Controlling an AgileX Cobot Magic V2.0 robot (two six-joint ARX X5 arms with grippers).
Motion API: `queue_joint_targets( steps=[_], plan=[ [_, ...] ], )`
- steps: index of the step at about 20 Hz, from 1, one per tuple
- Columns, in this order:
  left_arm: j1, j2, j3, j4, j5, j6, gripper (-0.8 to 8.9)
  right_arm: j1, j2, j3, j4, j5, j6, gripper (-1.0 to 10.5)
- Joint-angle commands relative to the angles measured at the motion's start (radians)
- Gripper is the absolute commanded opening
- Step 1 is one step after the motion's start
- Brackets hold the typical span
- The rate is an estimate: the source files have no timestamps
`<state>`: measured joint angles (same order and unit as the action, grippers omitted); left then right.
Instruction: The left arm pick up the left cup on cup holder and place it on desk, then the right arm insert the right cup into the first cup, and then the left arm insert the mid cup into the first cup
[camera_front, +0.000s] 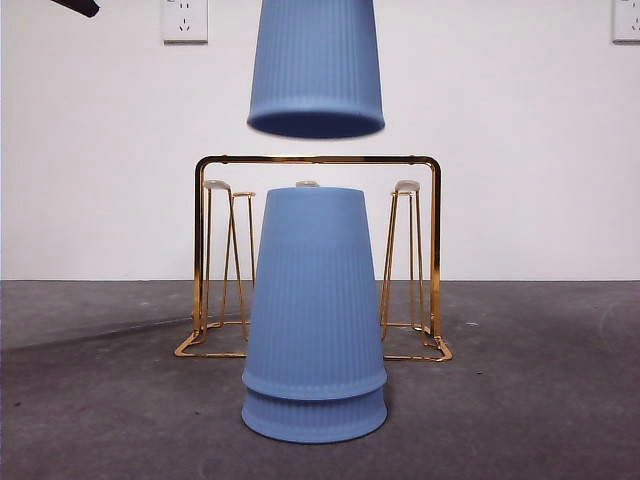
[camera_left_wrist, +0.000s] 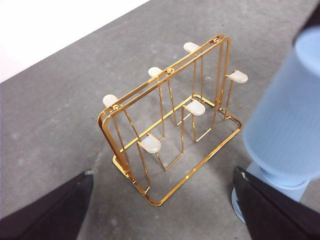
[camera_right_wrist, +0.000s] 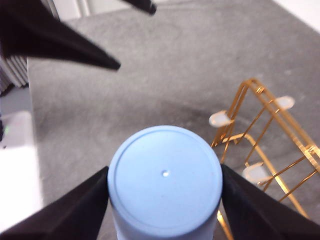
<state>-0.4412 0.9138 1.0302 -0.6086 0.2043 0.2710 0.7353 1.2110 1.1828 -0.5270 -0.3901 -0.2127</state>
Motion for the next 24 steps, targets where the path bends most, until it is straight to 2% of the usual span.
queue_joint_targets(
  steps=[1, 6, 15, 20, 24],
  plan=[
    [-0.003, 0.007, 0.016, 0.010, -0.002, 0.013, 4.37, 0.020, 0.008, 0.012, 0.021, -0.002, -0.008, 2.7],
    [-0.003, 0.007, 0.016, 0.010, -0.002, 0.013, 4.37, 0.024, 0.007, -0.020, 0.051, -0.003, -0.013, 2.7],
    [-0.003, 0.007, 0.016, 0.010, -0.002, 0.013, 4.37, 0.028, -0.031, -0.230, 0.203, -0.006, -0.016, 2.7],
    [-0.003, 0.007, 0.016, 0.010, -0.002, 0.013, 4.37, 0.028, -0.031, -0.378, 0.345, -0.030, -0.008, 2.7],
    [-0.003, 0.007, 0.016, 0.010, -0.002, 0.013, 4.37, 0.028, -0.028, -0.422, 0.372, -0.028, -0.008, 2.7]
  ],
)
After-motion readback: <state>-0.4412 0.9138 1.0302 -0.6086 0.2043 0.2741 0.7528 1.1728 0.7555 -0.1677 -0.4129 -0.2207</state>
